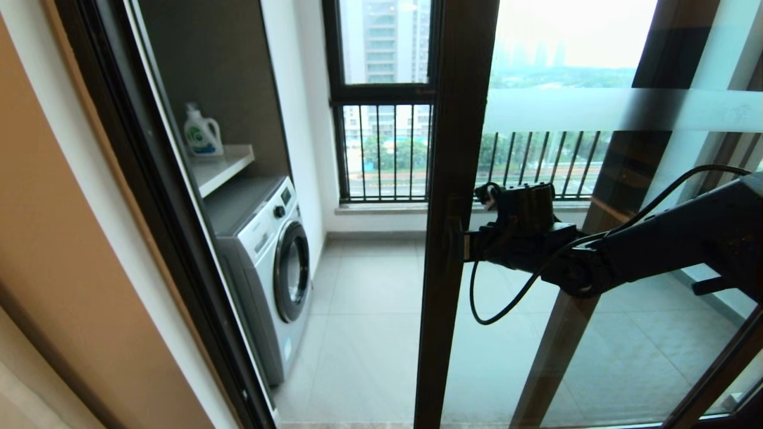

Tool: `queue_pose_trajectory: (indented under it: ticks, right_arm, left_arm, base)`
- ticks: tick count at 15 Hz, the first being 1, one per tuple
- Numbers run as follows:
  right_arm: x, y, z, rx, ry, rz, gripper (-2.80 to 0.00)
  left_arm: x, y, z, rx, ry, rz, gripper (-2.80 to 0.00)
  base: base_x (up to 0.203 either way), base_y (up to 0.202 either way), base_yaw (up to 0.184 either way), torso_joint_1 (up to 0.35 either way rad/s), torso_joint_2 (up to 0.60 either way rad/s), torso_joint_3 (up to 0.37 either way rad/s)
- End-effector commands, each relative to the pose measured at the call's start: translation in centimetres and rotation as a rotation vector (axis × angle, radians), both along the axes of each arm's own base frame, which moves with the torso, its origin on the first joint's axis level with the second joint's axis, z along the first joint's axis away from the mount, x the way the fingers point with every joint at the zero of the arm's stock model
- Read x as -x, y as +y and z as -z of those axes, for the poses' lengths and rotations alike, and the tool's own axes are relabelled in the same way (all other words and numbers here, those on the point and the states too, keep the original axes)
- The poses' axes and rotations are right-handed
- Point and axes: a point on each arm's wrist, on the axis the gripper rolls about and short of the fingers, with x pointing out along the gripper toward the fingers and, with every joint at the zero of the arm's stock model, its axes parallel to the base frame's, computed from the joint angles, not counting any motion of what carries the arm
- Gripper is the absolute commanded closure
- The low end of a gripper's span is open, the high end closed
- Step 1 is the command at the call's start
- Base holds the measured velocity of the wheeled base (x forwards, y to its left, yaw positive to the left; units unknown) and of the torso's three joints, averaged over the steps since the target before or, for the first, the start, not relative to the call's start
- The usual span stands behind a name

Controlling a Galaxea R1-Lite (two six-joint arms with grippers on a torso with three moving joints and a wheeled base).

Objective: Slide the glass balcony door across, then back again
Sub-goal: Close the slid door

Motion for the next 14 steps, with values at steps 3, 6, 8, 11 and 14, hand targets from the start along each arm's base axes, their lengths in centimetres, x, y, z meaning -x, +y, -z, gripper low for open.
queue_pose_trajectory:
  ticks: [3,6,8,11,14]
  right_arm:
    - [-0.2,2.1,0.3,-0.024,0.0,-0.034,0.0]
    - [-0.5,3.3,0.0,-0.032,-0.008,-0.052,0.0]
    - [-0.5,4.0,-0.1,-0.03,-0.007,-0.063,0.0]
    - [-0.8,5.4,-0.1,-0.033,-0.024,-0.083,0.0]
    - [-1.4,6.7,-0.4,-0.034,-0.032,-0.091,0.0]
  left_arm:
    - [0.0,0.0,0.0,0.0,0.003,0.0,0.0]
    - [0.0,0.0,0.0,0.0,0.003,0.0,0.0]
    - [0.0,0.0,0.0,0.0,0.002,0.0,0.0]
    - [0.0,0.0,0.0,0.0,0.003,0.0,0.0]
    - [0.0,0.0,0.0,0.0,0.003,0.0,0.0]
  base:
    - [0.0,0.0,0.0,0.0,0.0,0.0]
    - [0.0,0.0,0.0,0.0,0.0,0.0]
    - [0.0,0.0,0.0,0.0,0.0,0.0]
    - [0.0,0.0,0.0,0.0,0.0,0.0]
    - [0.0,0.0,0.0,0.0,0.0,0.0]
